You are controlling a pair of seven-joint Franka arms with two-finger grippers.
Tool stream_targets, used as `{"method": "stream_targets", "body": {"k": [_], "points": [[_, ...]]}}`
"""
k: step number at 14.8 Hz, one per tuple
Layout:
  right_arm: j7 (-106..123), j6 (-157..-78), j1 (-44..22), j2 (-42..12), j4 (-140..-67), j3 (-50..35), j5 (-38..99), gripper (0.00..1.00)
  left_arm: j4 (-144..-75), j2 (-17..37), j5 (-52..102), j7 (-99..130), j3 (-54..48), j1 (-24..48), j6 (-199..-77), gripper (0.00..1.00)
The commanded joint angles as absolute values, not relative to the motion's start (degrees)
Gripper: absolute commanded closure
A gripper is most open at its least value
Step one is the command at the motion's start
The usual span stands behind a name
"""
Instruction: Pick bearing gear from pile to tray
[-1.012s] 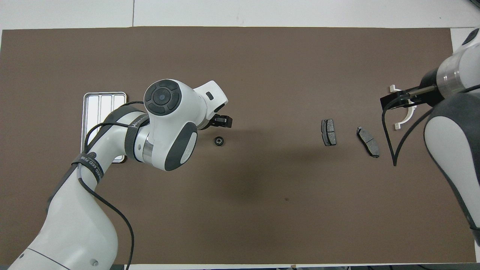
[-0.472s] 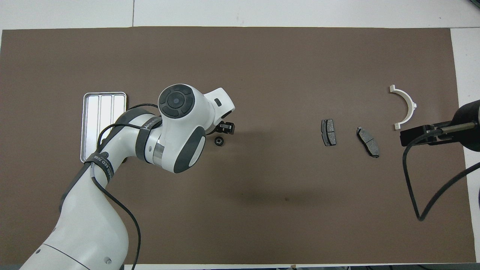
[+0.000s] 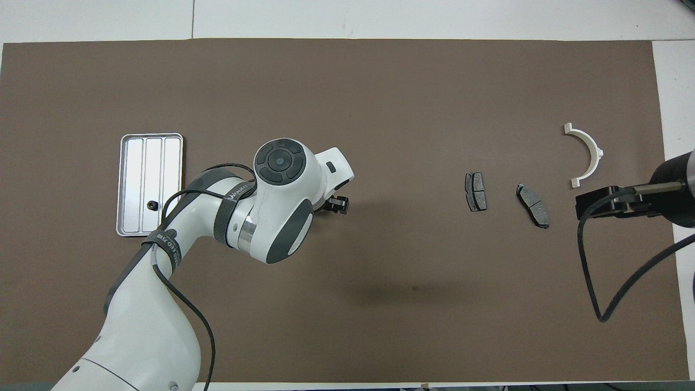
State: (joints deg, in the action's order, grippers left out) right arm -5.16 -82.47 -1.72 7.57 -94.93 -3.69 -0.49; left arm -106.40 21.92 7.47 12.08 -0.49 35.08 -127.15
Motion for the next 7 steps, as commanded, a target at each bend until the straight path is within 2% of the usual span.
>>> {"method": "stream_targets", "body": {"k": [1, 7], "points": [[-6.0, -81.7, -1.3, 7.0, -94.0, -3.3, 1.3, 0.00, -110.3, 19.7, 6.2, 12.7, 0.4, 35.9, -128.4, 0.15], [-6.0, -80.9, -1.5, 7.0, -92.9, -3.3, 1.3, 0.00, -111.1, 19.5, 6.3, 12.8, 0.4, 35.8, -131.0, 0.16]]}}
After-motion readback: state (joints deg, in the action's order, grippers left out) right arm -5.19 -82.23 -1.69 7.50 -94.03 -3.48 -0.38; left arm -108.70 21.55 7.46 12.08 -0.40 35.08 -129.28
